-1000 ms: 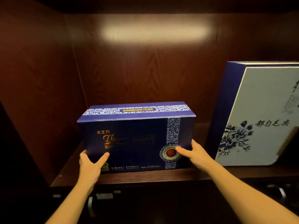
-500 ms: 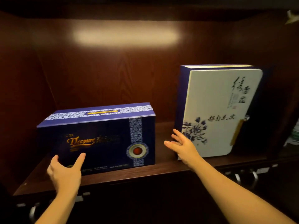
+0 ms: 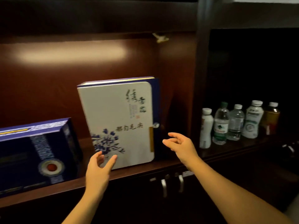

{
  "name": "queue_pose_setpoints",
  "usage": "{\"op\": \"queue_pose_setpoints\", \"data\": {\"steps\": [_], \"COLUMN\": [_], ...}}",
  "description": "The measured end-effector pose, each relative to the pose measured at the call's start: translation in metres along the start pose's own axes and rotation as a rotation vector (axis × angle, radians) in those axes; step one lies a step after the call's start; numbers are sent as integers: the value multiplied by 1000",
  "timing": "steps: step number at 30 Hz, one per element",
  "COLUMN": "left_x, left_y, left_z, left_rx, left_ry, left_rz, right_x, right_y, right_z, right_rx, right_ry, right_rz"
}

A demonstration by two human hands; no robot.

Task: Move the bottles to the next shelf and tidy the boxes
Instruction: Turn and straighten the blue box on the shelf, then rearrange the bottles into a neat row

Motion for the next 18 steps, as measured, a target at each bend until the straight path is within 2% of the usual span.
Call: {"op": "queue_pose_setpoints", "data": {"steps": [4,9,14,18], "left_x": [45,87,106,101], "left_y": [-109,-228,-325,-380], "left_z": [33,65,89,93], "left_rx": [-146,-336,-494,-523], "left_ry": [-11,-78,-117,-106], "left_rz": [41,97,162,148], "right_x": [9,25,38,54], "right_y": [103,201,267,298], "right_z": [-8,-18,-22,-27], "right_rx": [78,223,332,385], "right_ry": [-50,-88,-115,-116], "right_rz": [19,51,98,106]}}
Point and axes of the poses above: each hand's wrist, its own z-axis away from the middle knuckle, its own y-axis out of the back of the hand, x = y × z, the point moved 6 cm from there along -z, towards the middle knuckle, and after that the axes turned 1 degree about z, right-handed, at the moved point
